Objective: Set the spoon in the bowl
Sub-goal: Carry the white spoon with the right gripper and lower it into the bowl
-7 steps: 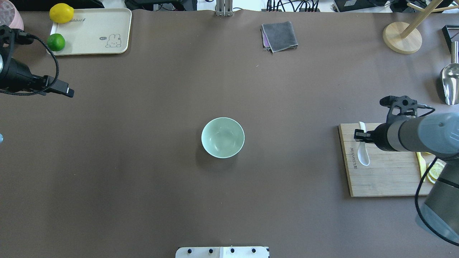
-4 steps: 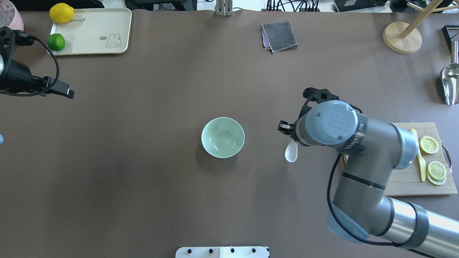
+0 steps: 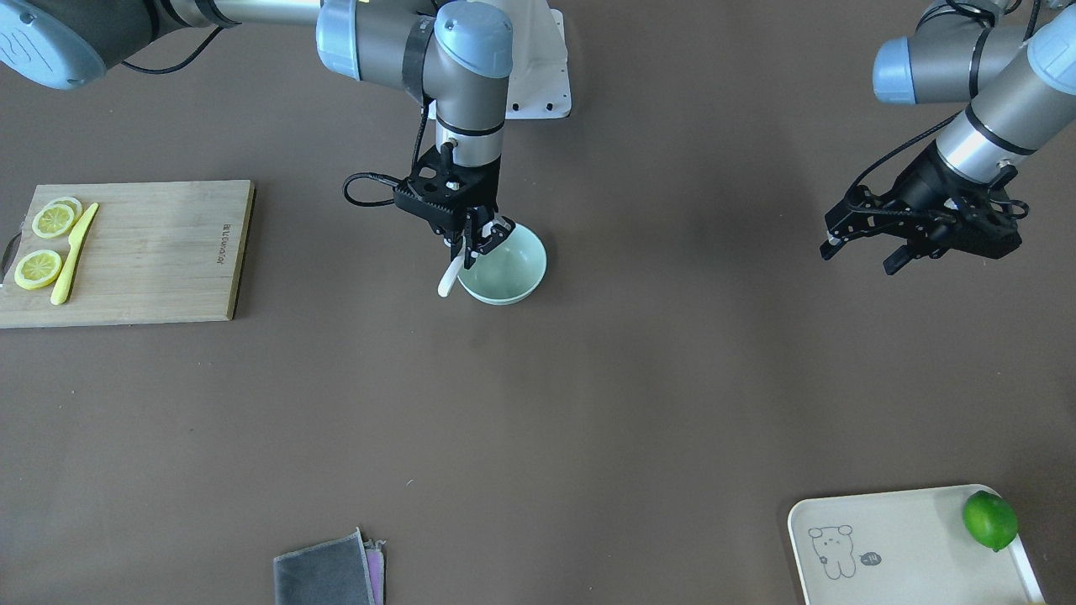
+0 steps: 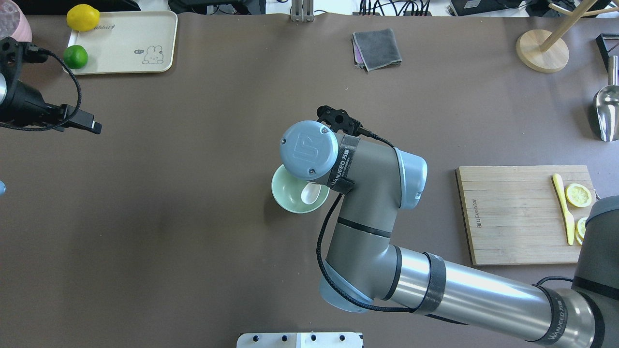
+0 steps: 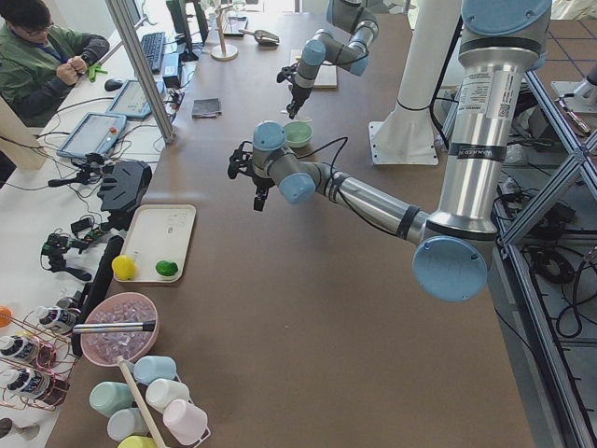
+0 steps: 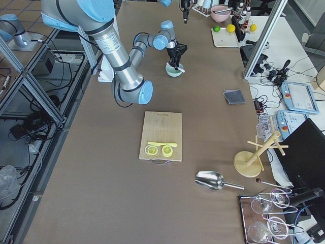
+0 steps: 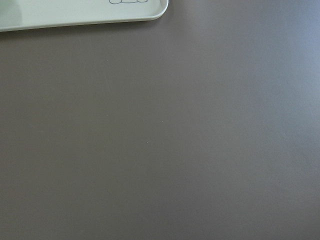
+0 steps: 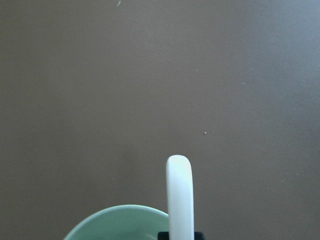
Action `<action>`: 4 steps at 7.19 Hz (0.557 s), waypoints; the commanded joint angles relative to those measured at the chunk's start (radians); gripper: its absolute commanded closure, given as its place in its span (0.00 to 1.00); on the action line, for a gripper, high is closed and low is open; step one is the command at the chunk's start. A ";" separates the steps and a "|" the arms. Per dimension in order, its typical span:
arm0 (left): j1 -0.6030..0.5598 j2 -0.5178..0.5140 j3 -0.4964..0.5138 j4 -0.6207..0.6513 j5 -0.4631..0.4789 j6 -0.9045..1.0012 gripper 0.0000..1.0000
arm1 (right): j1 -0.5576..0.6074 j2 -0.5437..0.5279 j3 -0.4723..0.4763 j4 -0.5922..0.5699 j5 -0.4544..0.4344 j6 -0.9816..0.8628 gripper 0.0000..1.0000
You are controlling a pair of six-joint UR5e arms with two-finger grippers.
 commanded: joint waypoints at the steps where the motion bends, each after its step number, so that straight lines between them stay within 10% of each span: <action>1: 0.000 -0.004 0.008 -0.001 -0.001 0.001 0.02 | -0.002 0.004 0.009 -0.006 -0.025 -0.037 0.00; 4: -0.003 0.005 0.003 0.008 -0.004 0.016 0.02 | 0.090 -0.123 0.211 -0.058 0.068 -0.269 0.00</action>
